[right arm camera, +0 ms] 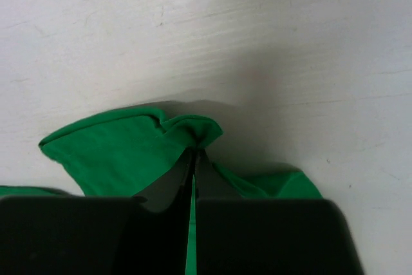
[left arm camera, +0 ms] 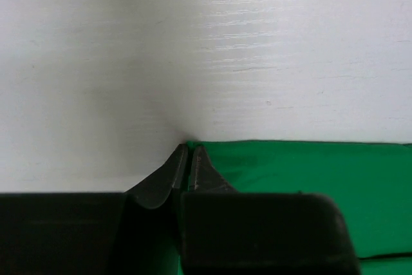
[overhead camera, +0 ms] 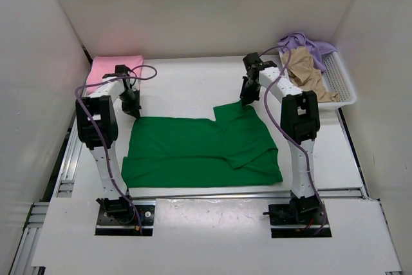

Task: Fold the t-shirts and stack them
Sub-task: Grap the side of the flattened tshirt furthest away from the robot with both arms, then fold the other side of the tshirt into a rectangle

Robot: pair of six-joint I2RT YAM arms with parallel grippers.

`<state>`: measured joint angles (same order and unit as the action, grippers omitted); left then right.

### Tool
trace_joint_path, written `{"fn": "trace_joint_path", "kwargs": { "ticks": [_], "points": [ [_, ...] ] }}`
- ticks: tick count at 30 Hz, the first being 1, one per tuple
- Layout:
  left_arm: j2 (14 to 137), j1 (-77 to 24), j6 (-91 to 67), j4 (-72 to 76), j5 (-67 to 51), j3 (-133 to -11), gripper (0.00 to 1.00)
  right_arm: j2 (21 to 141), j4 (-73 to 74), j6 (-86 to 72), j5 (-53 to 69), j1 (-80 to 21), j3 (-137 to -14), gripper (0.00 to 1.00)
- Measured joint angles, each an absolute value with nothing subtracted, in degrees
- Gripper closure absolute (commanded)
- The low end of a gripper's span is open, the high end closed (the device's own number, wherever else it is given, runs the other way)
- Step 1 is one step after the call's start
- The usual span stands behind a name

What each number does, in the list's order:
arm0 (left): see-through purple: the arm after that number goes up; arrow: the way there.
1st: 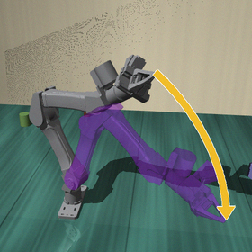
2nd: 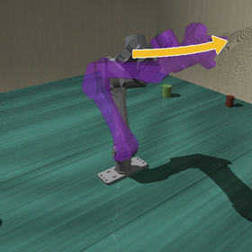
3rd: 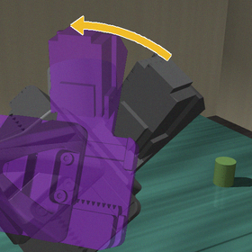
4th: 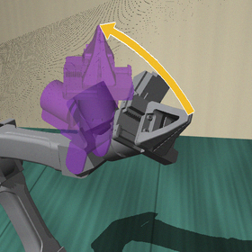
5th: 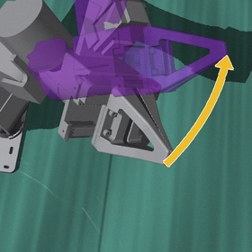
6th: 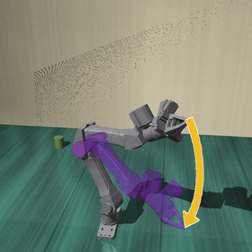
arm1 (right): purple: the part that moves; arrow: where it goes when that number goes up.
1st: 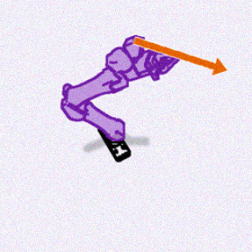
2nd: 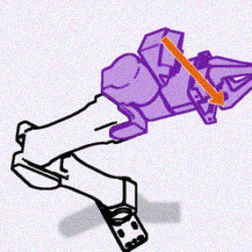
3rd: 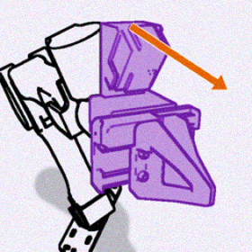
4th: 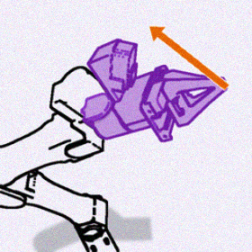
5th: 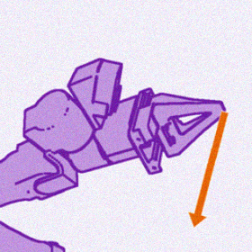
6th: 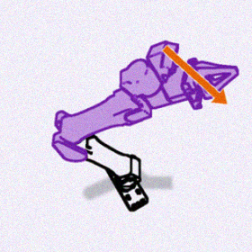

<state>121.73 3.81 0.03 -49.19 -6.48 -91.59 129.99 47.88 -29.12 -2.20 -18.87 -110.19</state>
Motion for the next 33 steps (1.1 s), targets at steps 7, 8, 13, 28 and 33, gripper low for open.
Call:
{"fn": "trace_joint_path", "kwargs": {
  "ticks": [7,8,13,28,33],
  "points": [
    [119.02,3.44,-0.03,-48.58,-3.68,-87.96,0.90,120.29,47.13,-28.91,-0.71,-18.87,-100.97,1.00],
    [118.06,3.33,-0.03,-48.64,-2.92,-86.76,0.90,117.56,47.05,-28.88,-0.51,-18.87,-98.21,1.00],
    [108.88,2.63,-0.03,-48.75,1.13,-79.83,0.90,101.93,45.95,-29.15,0.12,-19.18,-83.83,1.00],
    [90.96,-0.91,-0.01,-46.48,6.33,-58.87,0.90,73.14,43.27,-36.10,-1.26,-21.93,-49.08,1.00],
    [90.87,-1.30,-0.01,-46.33,7.29,-57.82,0.90,73.12,41.93,-37.19,-1.93,-22.26,-48.45,1.00]
  ]
}}
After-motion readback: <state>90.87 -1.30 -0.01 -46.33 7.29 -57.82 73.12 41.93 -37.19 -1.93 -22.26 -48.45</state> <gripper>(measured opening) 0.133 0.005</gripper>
